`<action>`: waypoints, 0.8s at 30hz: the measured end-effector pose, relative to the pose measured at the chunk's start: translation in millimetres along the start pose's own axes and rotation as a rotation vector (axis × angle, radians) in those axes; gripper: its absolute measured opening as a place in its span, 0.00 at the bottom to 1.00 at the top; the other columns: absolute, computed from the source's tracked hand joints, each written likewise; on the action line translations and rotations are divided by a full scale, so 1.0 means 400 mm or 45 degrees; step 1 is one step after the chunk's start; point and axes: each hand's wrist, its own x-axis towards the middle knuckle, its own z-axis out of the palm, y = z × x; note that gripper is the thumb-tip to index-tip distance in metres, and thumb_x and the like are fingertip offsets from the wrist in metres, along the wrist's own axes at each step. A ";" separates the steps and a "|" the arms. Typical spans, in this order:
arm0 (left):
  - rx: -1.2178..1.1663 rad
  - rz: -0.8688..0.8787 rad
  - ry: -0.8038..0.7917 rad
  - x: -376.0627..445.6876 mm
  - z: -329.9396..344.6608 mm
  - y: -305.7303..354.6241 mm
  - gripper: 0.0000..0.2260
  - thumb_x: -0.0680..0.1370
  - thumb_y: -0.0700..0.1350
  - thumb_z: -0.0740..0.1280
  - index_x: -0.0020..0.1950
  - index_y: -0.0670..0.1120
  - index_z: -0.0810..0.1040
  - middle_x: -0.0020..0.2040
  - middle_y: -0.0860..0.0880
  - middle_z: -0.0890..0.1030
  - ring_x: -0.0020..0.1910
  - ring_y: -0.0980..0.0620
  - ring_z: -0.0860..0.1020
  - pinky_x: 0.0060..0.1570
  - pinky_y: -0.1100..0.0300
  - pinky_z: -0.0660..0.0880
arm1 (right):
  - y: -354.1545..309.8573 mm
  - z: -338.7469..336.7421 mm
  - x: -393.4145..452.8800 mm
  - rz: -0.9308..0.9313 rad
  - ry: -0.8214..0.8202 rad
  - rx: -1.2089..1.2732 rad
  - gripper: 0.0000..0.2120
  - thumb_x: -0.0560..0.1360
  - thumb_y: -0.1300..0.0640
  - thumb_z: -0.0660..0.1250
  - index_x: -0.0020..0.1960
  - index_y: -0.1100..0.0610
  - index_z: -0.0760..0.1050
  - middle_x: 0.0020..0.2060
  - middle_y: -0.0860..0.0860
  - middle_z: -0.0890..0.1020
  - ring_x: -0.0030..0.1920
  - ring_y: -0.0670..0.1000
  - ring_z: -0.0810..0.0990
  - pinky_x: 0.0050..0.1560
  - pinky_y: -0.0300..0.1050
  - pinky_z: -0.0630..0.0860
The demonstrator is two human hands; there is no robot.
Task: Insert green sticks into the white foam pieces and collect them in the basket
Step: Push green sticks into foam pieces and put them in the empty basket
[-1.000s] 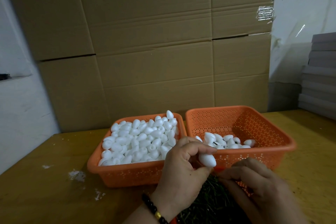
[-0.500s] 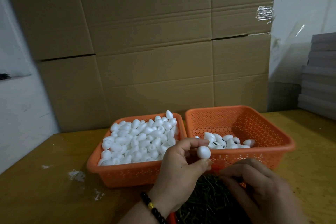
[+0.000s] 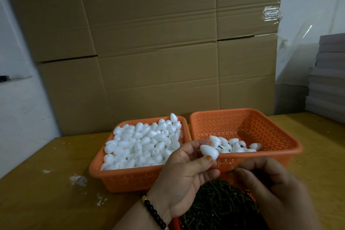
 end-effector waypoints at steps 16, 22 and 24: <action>-0.244 -0.212 -0.173 -0.011 0.005 0.014 0.13 0.70 0.30 0.68 0.53 0.38 0.80 0.53 0.35 0.80 0.43 0.44 0.82 0.42 0.54 0.81 | -0.008 0.003 0.013 0.256 0.032 0.516 0.09 0.64 0.64 0.67 0.41 0.55 0.83 0.34 0.63 0.83 0.33 0.57 0.83 0.33 0.43 0.81; -0.275 -0.281 -0.205 -0.010 0.004 0.009 0.13 0.70 0.30 0.66 0.54 0.36 0.78 0.46 0.37 0.81 0.43 0.44 0.82 0.41 0.54 0.81 | 0.002 0.002 -0.001 0.020 0.109 0.234 0.09 0.66 0.53 0.74 0.46 0.51 0.82 0.37 0.53 0.85 0.37 0.52 0.85 0.37 0.47 0.82; -0.263 -0.287 -0.209 -0.011 0.007 0.004 0.11 0.70 0.29 0.67 0.51 0.36 0.81 0.45 0.37 0.81 0.42 0.45 0.82 0.41 0.54 0.81 | 0.013 0.000 -0.005 -0.082 0.147 0.092 0.06 0.69 0.53 0.73 0.46 0.48 0.81 0.39 0.50 0.86 0.39 0.50 0.85 0.37 0.50 0.82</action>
